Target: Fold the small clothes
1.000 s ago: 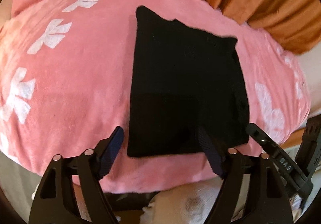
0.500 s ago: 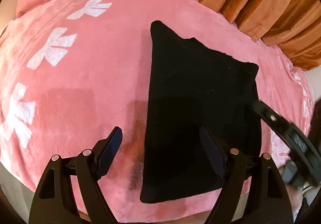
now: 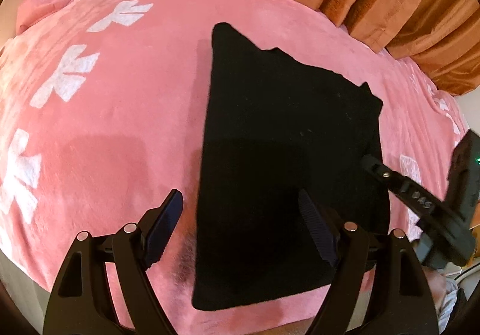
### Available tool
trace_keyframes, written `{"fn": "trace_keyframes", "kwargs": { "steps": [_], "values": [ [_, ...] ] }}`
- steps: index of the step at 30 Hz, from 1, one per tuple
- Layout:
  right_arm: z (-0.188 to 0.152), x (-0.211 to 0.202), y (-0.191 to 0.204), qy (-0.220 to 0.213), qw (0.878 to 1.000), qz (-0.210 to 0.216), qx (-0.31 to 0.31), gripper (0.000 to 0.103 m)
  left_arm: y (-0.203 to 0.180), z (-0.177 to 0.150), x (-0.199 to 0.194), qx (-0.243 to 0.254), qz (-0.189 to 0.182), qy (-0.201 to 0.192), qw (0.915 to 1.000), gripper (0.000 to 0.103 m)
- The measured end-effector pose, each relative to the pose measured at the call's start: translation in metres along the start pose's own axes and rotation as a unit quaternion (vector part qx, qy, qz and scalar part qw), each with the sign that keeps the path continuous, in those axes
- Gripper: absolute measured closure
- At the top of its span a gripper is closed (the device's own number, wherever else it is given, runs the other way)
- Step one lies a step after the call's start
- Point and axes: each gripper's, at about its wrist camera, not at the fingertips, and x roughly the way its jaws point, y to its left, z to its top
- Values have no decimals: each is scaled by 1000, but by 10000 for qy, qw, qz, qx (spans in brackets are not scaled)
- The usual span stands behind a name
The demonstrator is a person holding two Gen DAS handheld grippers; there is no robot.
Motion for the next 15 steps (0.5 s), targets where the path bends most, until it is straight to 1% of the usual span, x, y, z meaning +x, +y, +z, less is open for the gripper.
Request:
{"fn": "trace_keyframes", "kwargs": {
  "steps": [1,2,3,4,5,6,7,9,10,13,15],
  "values": [
    [-2,-9,3,-133,9999,-30,-3,90,-1,-1,0,23,28,-4,10000,26],
    [-4,-17,5,-233,9997,-66,-22,87,-1,-1,-1,32,20,-8,10000,26],
    [-7,-26,7,-296,9995,-127,-65,86,-1,-1,-1,30,17,-9,10000,26],
    [-9,-31,7,-345,9992,-188,-75,78,-2,-1,0,25,30,-3,10000,26],
    [-12,-35,6,-393,9989,-251,-63,60,-2,-1,0,17,32,1,10000,26],
    [-18,-40,4,-441,9985,-314,-41,50,-3,0,1,17,25,10,10000,26],
    [-20,-41,1,-459,9983,-349,-26,36,-4,0,2,24,23,31,10000,26],
    [-28,-40,-6,-375,9984,-404,105,35,-5,2,5,26,4,69,10000,22],
    [-24,-33,-12,-301,9987,-370,173,35,-5,3,7,7,-30,96,9999,21],
    [-26,-20,-18,-104,9990,-103,428,35,-1,7,18,-113,-184,238,9995,19],
    [-27,-13,-17,-18,9989,26,475,35,3,8,25,-239,-294,320,9988,15]
  ]
}}
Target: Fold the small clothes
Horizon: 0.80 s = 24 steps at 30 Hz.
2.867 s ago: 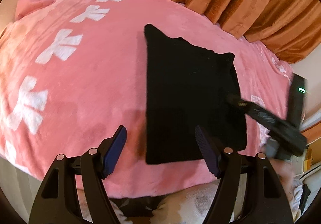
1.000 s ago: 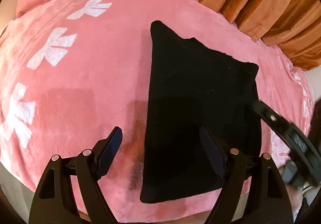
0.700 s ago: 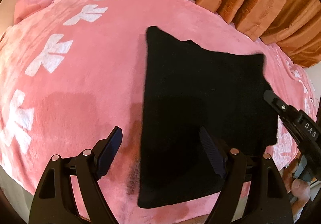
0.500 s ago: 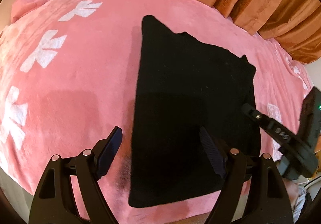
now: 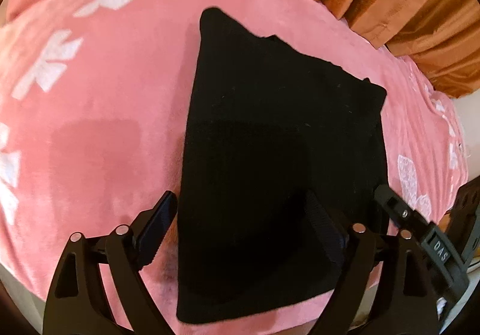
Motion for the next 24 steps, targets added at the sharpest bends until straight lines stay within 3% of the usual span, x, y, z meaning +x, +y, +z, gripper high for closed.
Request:
{"fn": "trace_keyframes", "kwargs": {
  "steps": [5,8,10,12,13,14,16,18,21,23,24],
  "values": [
    [3,18,16,85,9997,89,-191,29,6,11,8,-168,-337,-109,9992,6],
    [11,27,22,123,9996,194,-186,29,4,19,11,-158,-368,-170,9991,6],
    [17,33,24,159,9992,336,-137,29,-2,25,11,-60,-472,-152,9988,12],
    [21,34,27,107,9991,374,-165,43,-11,29,8,125,-344,-129,9992,35],
    [23,31,28,58,9993,303,-211,68,-15,30,5,220,-287,-144,9992,39],
    [24,26,28,-6,9992,327,-225,80,-15,29,2,256,-296,-165,9991,45],
    [25,20,20,-33,9985,543,-82,81,-11,27,-2,249,-391,-183,9988,45],
    [22,24,9,62,9987,509,57,81,-2,25,6,136,-421,-134,9989,33],
    [15,34,0,150,9978,572,285,73,8,22,12,-182,-708,-267,9970,24],
    [16,35,3,149,9980,540,284,74,1,24,14,-97,-581,-272,9979,25],
    [17,34,7,146,9982,540,234,77,-4,25,14,-26,-524,-244,9983,34]
  ]
}}
